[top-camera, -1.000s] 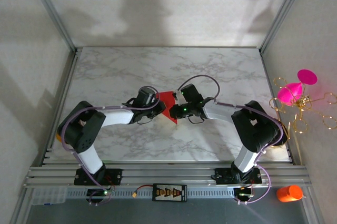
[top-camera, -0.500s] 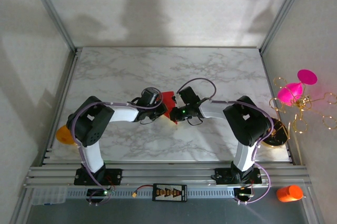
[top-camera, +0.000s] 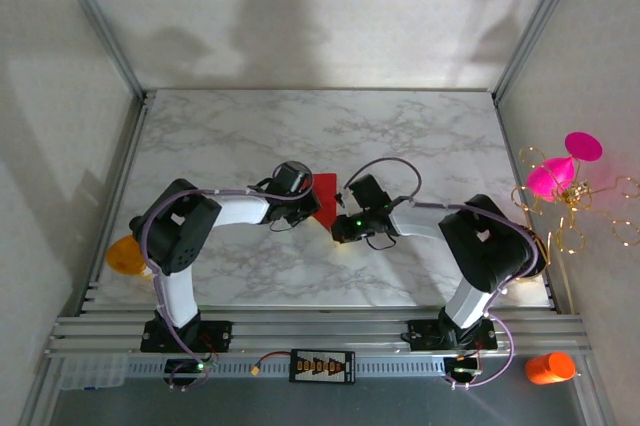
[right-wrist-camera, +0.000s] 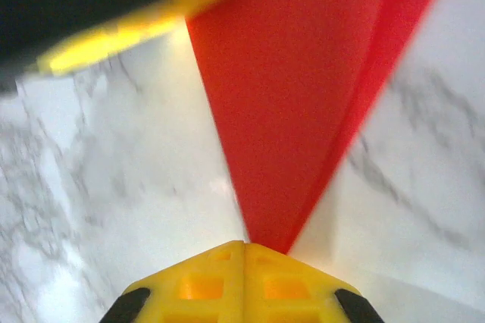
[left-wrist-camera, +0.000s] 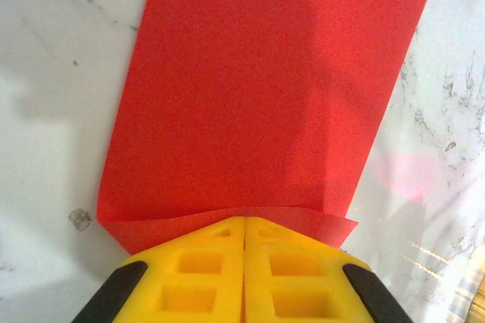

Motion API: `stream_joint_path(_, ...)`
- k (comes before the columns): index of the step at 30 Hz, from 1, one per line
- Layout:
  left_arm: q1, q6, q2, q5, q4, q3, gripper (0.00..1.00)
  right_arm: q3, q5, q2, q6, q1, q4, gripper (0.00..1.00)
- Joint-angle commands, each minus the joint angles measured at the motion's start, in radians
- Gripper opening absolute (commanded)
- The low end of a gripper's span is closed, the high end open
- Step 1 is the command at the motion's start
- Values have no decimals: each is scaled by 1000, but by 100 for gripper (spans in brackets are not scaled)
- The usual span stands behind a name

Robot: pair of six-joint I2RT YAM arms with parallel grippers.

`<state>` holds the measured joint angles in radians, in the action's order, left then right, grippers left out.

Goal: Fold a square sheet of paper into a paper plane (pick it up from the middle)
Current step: Third fold the triangle at the center of the table, then fourth fold the wing at the center of the table.

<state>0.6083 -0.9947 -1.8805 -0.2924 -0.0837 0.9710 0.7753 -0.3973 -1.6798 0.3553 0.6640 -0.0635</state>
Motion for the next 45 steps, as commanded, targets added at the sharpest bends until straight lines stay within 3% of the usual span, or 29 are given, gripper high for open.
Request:
stream_joint_path(1, 1, 25, -46, 44, 101, 2, 8, -45, -11, 69, -15, -10, -51, 0)
stream_joint_path(6, -2, 18, 3, -21, 47, 47, 16, -25, 56, 143, 34, -40, 45, 3)
stream_joint_path(9, -19, -1, 71, -24, 12, 53, 25, -13, 68, 153, 85, -65, 126, 11)
stream_joint_path(20, -138, -82, 276, 26, -67, -147, 47, 145, 24, -38, 172, -77, 145, 14)
stream_joint_path(26, -134, -138, 234, -40, -133, -187, 46, 204, 15, -142, 168, -77, 108, 14)
stream_joint_path(45, -107, -127, 53, -106, -68, -72, 22, 223, 104, -242, 166, -78, 8, 13)
